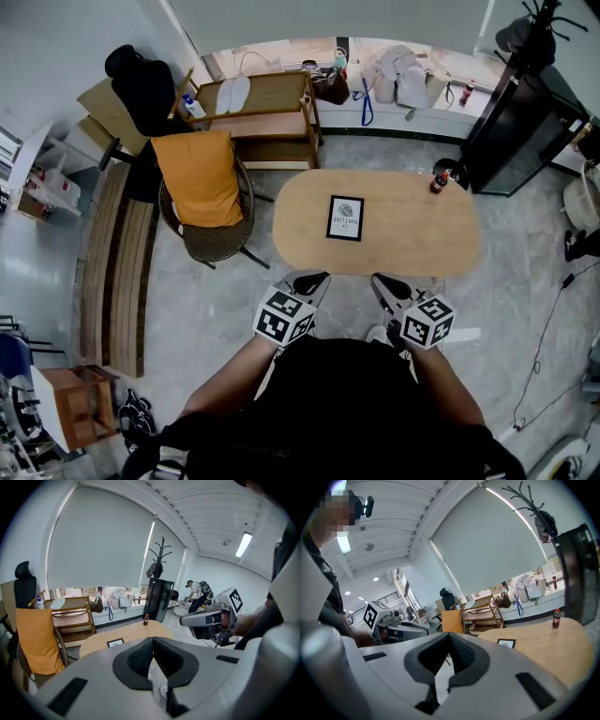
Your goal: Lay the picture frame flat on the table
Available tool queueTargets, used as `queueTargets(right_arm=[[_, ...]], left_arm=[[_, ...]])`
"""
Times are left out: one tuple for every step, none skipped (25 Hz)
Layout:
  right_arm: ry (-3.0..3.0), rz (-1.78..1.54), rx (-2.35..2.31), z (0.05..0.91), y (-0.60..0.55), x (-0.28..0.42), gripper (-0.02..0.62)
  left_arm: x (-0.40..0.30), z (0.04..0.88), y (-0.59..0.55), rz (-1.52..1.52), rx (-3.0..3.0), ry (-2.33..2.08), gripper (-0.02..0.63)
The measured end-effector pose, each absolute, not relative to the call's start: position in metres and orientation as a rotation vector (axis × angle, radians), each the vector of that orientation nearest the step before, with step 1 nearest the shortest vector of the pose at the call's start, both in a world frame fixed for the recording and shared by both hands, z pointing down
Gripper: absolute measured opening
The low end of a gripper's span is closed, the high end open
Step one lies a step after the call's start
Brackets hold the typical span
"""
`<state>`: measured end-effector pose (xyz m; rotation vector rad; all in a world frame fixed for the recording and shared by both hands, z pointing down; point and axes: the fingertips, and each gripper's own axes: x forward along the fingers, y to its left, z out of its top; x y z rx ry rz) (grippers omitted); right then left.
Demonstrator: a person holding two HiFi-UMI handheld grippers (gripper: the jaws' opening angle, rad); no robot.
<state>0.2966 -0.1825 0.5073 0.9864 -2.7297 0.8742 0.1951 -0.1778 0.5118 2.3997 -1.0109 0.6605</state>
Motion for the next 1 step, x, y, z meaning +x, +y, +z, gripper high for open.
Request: queueTargets(right_arm=[[-2.73, 0.874, 0.988, 0.5071, -0.1828, 0.2968, 0.002]], left_arm=[[0.1951, 0.5116, -0.1781, 0.66, 2.401, -1.011, 0.006]])
